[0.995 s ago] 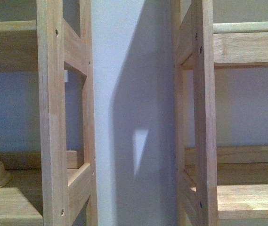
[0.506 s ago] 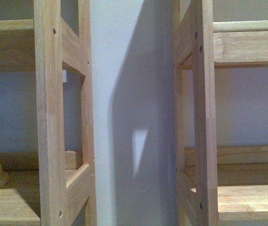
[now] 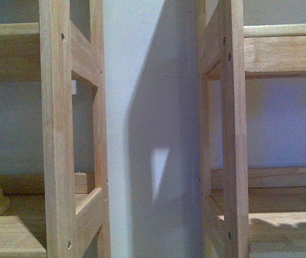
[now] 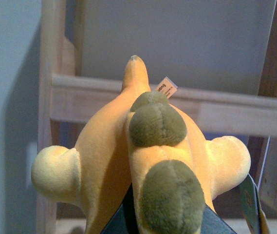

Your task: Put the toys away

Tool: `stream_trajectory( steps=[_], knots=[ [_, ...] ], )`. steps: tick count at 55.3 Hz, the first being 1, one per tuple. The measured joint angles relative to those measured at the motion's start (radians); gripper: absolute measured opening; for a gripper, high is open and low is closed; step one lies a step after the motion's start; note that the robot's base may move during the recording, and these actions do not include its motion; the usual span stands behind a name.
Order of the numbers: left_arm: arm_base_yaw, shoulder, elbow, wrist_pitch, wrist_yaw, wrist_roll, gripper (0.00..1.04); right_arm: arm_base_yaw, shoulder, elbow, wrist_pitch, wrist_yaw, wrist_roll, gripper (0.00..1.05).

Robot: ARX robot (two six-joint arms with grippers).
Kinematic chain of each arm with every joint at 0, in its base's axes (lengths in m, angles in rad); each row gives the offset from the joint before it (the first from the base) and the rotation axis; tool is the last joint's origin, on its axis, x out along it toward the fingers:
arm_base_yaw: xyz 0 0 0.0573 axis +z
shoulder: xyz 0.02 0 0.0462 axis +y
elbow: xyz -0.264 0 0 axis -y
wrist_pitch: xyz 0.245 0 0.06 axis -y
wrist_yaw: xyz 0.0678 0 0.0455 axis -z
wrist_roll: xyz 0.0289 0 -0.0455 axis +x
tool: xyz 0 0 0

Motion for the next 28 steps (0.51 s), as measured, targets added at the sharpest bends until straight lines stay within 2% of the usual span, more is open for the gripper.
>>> stream_trajectory(
  steps=[8,15,20,28],
  knots=[
    [0.000,0.000,0.000,0.000,0.000,0.000,0.98,0.017,0.078,0.129,0.041,-0.017,-0.083,0.06],
    [0.000,0.000,0.000,0.000,0.000,0.000,0.98,-0.034,0.130,0.235,0.037,-0.090,-0.107,0.06],
    [0.000,0.000,0.000,0.000,0.000,0.000,0.98,-0.134,0.152,0.300,-0.008,-0.193,-0.077,0.06],
    [0.000,0.000,0.000,0.000,0.000,0.000,0.98,-0.399,0.186,0.394,-0.098,-0.441,0.084,0.06]
  ],
)
